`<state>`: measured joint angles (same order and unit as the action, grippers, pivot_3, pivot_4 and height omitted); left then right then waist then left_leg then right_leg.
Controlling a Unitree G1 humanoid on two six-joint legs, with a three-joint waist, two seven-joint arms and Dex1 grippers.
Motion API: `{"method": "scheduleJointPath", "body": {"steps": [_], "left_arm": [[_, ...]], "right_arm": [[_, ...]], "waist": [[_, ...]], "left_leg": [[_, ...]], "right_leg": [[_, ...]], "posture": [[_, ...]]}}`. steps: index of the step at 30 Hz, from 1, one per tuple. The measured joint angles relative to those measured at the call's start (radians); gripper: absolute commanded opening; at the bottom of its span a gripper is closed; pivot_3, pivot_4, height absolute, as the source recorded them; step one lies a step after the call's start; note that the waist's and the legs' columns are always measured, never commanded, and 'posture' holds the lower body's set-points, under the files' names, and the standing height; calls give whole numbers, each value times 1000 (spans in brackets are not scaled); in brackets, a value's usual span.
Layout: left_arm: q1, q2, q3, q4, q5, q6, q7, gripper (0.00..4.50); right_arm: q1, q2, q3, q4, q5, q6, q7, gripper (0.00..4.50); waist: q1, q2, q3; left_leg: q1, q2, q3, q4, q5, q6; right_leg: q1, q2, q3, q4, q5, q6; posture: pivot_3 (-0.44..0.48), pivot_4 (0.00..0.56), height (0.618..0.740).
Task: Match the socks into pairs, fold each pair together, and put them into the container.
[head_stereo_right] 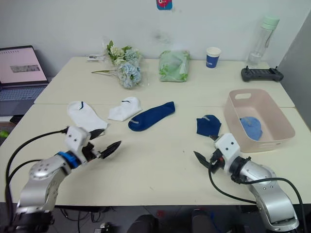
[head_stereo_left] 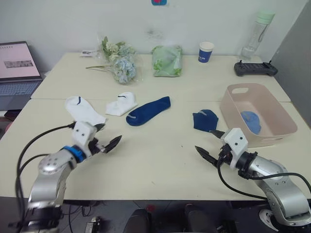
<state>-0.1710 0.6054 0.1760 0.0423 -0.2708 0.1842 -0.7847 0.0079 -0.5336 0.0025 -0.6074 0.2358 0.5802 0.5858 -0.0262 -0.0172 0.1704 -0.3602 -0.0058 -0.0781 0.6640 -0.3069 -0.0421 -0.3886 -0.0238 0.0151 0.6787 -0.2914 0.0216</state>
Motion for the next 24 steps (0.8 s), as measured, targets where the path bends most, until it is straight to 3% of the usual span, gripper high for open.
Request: {"method": "scheduleJointPath", "body": {"steps": [9, 21, 24], "left_arm": [[-291, -5, -170, 321, 98, 40, -61, 4500], [-440, -66, -192, 466, 117, 155, -52, 4500], [-448, -85, -190, 474, 118, 156, -43, 3925]], "right_arm": [[-7, 3, 23, -117, 33, 106, -44, 4479], [15, 20, 55, -139, 30, 112, -85, 4479], [16, 22, 61, -139, 29, 102, -85, 4500]], "waist": [[-4, 0, 0], [-3, 0, 0], [-3, -1, 0]], "left_leg": [[0, 0, 0, 1, 0, 0], [-1, 0, -1, 2, 0, 0], [-1, -1, -1, 2, 0, 0]], "right_leg": [[0, 3, -1, 1, 0, 0], [-1, 3, -1, 2, 0, 0], [-1, 2, -1, 1, 0, 0]], "posture": [[0, 150, 740], [0, 150, 740], [0, 150, 740]]}}
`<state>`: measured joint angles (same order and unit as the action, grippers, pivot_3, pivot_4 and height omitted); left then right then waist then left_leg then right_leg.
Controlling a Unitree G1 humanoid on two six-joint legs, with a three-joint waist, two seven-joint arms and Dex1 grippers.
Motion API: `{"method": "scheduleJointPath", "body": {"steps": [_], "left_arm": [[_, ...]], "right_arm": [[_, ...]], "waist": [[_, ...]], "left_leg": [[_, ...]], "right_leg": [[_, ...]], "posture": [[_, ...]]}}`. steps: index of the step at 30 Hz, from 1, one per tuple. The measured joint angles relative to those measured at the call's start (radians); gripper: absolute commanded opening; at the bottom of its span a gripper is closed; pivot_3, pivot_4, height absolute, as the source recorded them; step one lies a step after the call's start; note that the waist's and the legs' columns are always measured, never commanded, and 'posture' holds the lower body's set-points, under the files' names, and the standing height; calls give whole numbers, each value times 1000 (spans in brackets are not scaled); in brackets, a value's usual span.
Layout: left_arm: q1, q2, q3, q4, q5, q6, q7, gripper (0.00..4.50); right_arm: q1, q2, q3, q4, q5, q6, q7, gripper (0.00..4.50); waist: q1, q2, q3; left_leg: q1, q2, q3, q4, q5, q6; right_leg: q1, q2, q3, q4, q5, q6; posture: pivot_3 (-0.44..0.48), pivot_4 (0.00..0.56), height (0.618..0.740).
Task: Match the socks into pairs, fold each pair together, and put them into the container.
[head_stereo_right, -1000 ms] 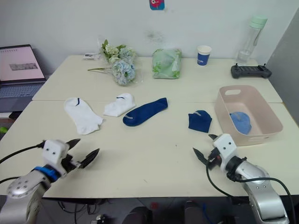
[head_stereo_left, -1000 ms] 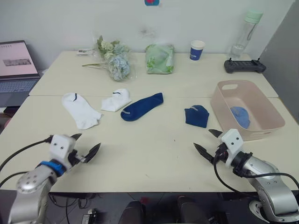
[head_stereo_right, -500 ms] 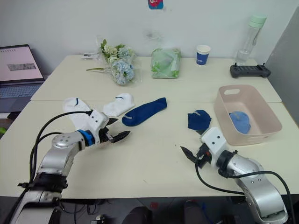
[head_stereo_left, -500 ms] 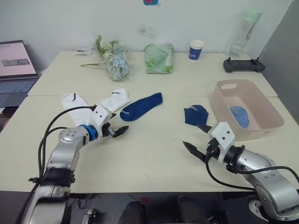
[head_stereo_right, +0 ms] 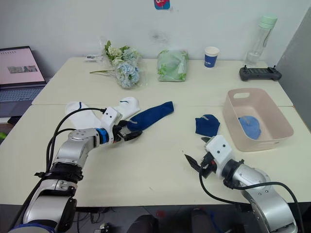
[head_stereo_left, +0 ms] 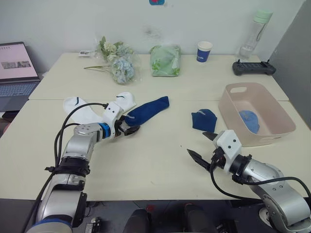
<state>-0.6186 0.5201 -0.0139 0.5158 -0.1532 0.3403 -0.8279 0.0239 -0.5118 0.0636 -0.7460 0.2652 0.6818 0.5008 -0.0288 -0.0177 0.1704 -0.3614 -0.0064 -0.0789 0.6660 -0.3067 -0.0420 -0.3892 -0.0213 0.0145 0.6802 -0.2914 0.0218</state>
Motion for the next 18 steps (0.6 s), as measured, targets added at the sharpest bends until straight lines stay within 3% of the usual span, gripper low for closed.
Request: {"method": "scheduleJointPath", "body": {"steps": [12, 18], "left_arm": [[-15, -31, 0, 33, 18, -33, 31, 42], [56, -4, 7, -61, -9, -26, -33, 12]], "right_arm": [[-68, 10, 12, 3, 33, -45, 24, 4500], [-120, 10, 6, 3, 59, -35, 22, 4500]], "waist": [[0, 0, 0], [-4, 0, 0]], "left_leg": [[0, 0, 0, 1, 0, 0], [0, 1, 0, 0, 0, 0]], "right_leg": [[0, -1, 0, 0, 0, 0], [0, -2, 1, 0, 0, 0]], "posture": [[0, 150, 740], [0, 150, 740]]}}
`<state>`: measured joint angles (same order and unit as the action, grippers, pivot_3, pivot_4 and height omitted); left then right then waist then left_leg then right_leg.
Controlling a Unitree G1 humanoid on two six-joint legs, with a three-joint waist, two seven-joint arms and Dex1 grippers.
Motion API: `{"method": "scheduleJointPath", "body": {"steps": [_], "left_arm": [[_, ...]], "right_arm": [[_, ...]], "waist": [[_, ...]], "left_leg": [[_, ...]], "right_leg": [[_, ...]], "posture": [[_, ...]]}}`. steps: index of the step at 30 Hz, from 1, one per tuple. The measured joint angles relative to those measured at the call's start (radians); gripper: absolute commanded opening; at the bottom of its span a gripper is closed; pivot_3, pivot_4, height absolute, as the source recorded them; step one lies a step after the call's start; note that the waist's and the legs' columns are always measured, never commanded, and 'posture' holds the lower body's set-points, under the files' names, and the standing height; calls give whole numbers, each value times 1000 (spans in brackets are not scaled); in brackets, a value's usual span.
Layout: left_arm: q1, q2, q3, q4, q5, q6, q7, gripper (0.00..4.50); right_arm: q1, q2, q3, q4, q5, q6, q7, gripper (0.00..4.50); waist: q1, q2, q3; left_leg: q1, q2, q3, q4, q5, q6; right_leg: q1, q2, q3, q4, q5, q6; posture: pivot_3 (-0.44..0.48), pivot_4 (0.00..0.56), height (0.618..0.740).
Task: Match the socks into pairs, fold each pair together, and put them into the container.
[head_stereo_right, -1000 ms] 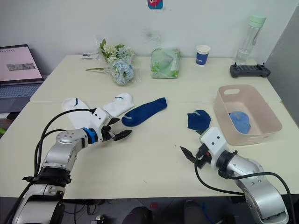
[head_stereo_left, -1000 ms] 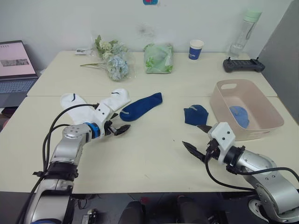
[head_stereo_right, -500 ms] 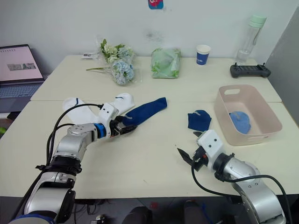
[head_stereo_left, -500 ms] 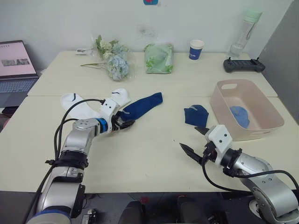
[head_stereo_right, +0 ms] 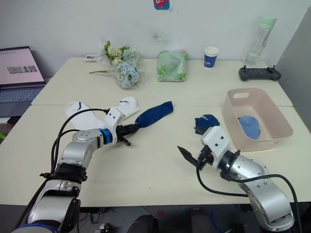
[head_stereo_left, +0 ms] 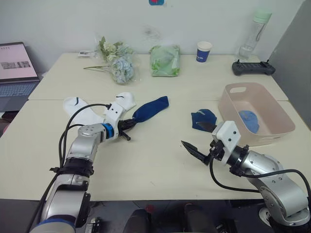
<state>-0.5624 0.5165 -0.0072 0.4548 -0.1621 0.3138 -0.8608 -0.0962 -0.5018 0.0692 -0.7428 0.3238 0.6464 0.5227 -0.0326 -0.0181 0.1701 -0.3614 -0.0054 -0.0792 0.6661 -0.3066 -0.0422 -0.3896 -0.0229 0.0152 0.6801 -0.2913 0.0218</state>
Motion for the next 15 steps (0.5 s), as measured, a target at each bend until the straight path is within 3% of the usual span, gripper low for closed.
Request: {"method": "scheduleJointPath", "body": {"steps": [9, 15], "left_arm": [[423, 184, 9, -490, -110, 29, -193, 12], [610, 280, 67, -594, -141, -30, -244, 12]], "right_arm": [[-54, -5, -5, -1, 35, 39, 4, 4500], [-93, -19, 14, 17, 51, 49, 23, 4500]], "waist": [[3, 0, 0], [2, 1, 0]], "left_leg": [[0, 1, 0, -1, 0, 0], [1, 1, 0, -2, 0, 0]], "right_leg": [[0, -1, 0, -1, 0, 0], [0, -1, 0, -1, 0, 0]], "posture": [[0, 150, 740], [0, 150, 740]]}}
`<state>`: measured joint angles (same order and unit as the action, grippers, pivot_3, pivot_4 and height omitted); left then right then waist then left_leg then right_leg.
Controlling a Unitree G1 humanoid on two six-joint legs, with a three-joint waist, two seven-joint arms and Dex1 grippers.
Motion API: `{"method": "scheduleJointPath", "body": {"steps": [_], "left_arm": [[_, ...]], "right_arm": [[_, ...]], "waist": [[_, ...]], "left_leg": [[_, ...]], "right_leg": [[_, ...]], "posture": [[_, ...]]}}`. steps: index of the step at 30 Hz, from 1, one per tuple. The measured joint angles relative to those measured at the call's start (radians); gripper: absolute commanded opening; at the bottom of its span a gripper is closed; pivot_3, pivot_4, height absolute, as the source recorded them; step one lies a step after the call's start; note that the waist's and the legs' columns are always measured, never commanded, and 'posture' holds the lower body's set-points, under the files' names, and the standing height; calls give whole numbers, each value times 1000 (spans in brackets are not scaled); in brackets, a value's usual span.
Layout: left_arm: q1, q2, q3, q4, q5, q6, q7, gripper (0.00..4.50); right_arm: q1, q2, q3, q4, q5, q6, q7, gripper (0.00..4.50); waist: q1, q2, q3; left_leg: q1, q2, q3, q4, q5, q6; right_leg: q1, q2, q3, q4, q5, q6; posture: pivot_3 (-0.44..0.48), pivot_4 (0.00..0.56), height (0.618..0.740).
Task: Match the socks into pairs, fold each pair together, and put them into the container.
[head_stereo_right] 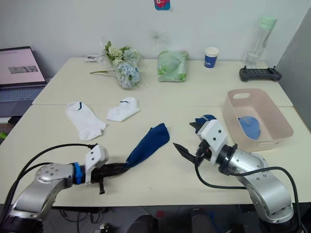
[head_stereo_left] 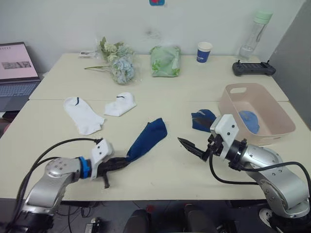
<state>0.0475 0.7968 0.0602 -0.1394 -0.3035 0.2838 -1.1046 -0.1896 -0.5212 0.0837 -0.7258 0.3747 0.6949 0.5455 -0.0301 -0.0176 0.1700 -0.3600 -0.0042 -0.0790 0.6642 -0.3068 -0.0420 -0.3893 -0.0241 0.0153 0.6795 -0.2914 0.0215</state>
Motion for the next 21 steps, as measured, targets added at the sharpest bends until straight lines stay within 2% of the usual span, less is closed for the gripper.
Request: {"method": "scheduleJointPath", "body": {"steps": [7, 10, 17, 21], "left_arm": [[59, 17, 55, 58, 19, -157, 32, 12], [61, -8, 82, 72, 14, -170, 69, 830], [159, -9, 216, 65, -32, -205, 70, 3134], [172, 11, 279, 58, -63, -192, 63, 4406]], "right_arm": [[-103, 21, 122, 128, -56, 55, -26, 4500], [-122, 48, 151, 156, -69, 65, -31, 4500], [-152, 85, 156, 173, -69, 80, -27, 4500], [-210, 144, 158, 194, -68, 83, -35, 4500]], "waist": [[-3, 0, 0], [-1, 1, 0], [-2, 0, 1], [-2, 1, 1]], "left_leg": [[1, 1, 0, -1, 0, 0], [-1, 1, 0, -1, 0, 0], [-2, 1, 0, -1, 0, 0], [-2, 1, -1, -1, 0, 0]], "right_leg": [[0, 1, 0, 0, 1, -1], [-1, 1, -1, 0, 1, -1], [-3, 0, 0, -1, 1, -1], [-2, 1, -1, 0, 1, -2]], "posture": [[0, 150, 740], [0, 150, 740], [0, 150, 740], [0, 150, 740]]}}
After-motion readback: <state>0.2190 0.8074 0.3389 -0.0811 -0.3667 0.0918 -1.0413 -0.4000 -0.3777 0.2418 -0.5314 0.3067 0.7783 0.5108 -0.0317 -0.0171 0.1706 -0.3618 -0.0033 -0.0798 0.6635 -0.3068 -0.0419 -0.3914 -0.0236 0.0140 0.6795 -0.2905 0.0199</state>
